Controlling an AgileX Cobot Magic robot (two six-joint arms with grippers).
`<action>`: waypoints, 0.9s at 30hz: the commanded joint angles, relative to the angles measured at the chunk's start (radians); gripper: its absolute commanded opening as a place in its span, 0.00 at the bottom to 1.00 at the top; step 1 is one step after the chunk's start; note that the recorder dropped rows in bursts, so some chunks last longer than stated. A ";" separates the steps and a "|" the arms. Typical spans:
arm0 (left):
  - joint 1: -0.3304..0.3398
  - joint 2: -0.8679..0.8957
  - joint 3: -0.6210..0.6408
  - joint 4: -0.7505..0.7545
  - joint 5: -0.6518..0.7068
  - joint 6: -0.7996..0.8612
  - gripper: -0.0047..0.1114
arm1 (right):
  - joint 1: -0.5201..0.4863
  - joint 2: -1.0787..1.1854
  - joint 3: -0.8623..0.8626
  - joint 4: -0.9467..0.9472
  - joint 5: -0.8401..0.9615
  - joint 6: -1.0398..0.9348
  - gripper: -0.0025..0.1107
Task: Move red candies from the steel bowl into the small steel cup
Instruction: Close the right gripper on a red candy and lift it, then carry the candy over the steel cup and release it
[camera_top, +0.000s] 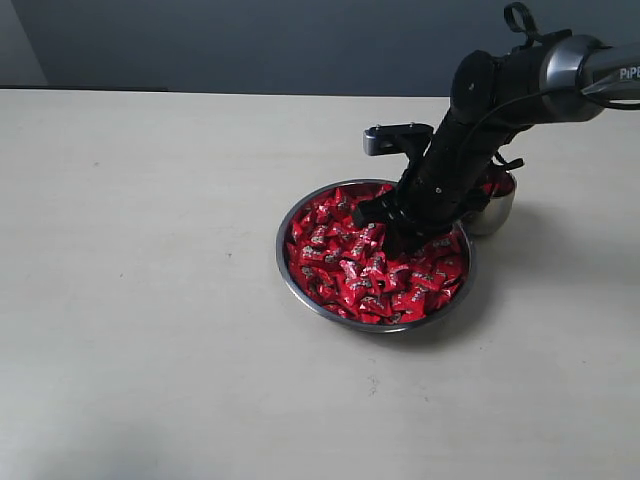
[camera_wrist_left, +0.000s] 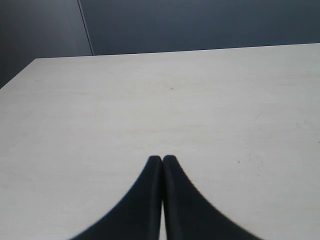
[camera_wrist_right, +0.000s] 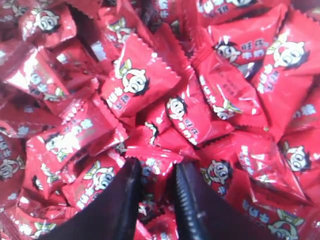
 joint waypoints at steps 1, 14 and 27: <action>-0.007 -0.005 0.005 0.002 -0.008 -0.001 0.04 | -0.002 -0.004 -0.004 0.001 0.000 -0.009 0.01; -0.007 -0.005 0.005 0.002 -0.008 -0.001 0.04 | -0.002 -0.126 -0.004 -0.031 -0.011 -0.009 0.01; -0.007 -0.005 0.005 0.002 -0.008 -0.001 0.04 | -0.079 -0.275 -0.004 -0.670 -0.170 0.545 0.01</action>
